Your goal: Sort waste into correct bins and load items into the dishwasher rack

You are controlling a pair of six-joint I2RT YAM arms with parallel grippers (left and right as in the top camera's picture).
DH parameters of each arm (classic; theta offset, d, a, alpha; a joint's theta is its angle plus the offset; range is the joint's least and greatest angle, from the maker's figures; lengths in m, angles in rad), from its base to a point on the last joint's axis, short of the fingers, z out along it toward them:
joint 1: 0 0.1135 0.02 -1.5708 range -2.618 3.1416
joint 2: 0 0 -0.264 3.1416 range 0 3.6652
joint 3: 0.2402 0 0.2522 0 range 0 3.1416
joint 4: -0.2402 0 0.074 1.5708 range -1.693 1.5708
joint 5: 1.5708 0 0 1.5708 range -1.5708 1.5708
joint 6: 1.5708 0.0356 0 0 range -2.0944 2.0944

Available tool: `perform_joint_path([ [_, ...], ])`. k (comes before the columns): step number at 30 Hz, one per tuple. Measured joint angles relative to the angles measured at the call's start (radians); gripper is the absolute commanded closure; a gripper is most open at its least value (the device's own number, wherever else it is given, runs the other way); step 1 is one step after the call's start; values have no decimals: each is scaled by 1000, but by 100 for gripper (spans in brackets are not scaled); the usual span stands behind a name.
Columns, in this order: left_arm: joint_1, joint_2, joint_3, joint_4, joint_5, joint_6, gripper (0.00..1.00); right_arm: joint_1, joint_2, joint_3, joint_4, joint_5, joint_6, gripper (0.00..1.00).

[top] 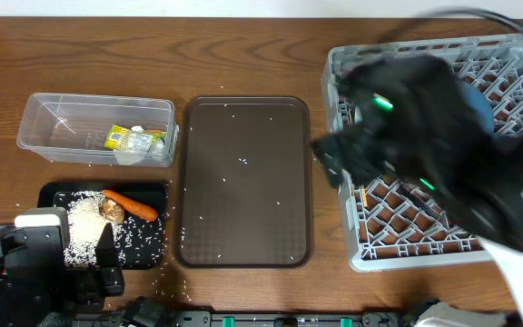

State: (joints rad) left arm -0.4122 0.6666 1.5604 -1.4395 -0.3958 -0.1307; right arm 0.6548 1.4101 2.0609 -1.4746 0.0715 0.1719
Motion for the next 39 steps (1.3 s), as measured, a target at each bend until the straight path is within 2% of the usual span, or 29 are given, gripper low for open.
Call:
perform_joint_path([
  [13, 0, 0, 0, 0, 0, 0, 2, -2, -267, 0, -64, 157, -61, 1],
  [19, 0, 0, 0, 0, 0, 0, 2, -129, -375, -81, 60, 220, -126, 1],
  [22, 0, 0, 0, 0, 0, 0, 2, -229, -435, -198, 174, 222, -140, 1],
  [31, 0, 0, 0, 0, 0, 0, 2, -450, -662, -786, 598, 201, -159, 1],
  [39, 0, 0, 0, 0, 0, 0, 2, -552, -961, -1286, 763, 101, -162, 1],
])
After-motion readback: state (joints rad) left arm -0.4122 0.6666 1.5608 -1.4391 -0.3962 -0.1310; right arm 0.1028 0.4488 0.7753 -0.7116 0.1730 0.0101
